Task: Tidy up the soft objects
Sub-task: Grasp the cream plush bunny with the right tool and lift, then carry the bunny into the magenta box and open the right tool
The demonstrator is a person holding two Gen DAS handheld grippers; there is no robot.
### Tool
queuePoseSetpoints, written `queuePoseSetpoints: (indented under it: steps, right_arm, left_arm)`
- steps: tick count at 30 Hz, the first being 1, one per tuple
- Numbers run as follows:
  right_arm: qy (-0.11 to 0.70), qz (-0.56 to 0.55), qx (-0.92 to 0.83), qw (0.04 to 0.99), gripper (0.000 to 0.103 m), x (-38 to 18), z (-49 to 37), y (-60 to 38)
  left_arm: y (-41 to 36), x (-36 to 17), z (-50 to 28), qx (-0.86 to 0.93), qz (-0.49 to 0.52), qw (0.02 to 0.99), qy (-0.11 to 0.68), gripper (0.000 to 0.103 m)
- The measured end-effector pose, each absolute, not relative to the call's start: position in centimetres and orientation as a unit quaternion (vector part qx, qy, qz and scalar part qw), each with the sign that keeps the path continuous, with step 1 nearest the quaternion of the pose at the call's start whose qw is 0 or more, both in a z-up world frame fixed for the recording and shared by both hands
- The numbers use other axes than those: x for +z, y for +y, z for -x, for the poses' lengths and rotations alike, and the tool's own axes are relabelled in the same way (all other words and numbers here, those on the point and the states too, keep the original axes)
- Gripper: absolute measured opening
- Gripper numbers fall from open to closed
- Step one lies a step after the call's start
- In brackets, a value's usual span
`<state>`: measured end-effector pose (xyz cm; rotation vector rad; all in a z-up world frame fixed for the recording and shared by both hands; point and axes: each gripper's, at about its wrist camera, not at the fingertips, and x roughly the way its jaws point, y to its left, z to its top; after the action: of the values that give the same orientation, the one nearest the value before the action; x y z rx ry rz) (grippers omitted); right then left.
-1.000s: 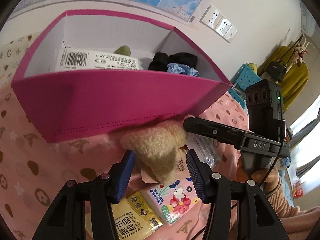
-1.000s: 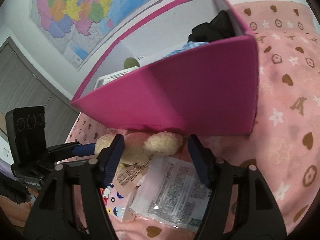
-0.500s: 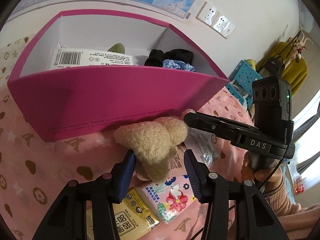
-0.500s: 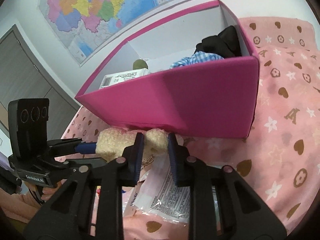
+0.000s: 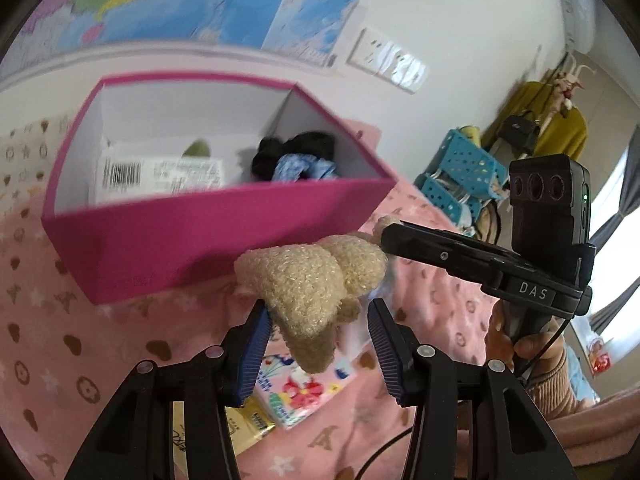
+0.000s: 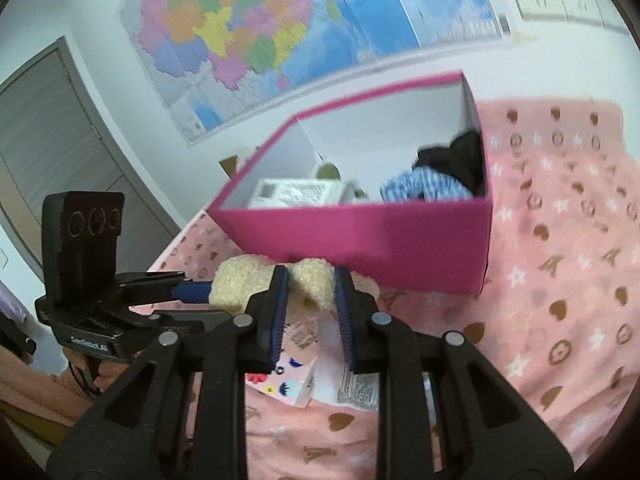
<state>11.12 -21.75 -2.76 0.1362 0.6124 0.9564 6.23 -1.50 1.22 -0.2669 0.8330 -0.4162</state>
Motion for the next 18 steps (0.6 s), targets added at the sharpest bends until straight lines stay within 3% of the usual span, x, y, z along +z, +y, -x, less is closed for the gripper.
queuePoseSetpoints:
  steps: [9,18]
  right_arm:
    - [0.221,-0.044,0.454,0.862,0.026,2.2,-10.9,-21.8]
    - [0.214,-0.052,0.433,0.874,0.026,3.7,-15.6,-21.4]
  left_arm:
    - [-2.4,7.0,-7.3,-0.208,0.077,0.915,0.336,0.050]
    - [-2.6,7.5,-12.1,-0.191,0.058,0.920,0.336,0.050]
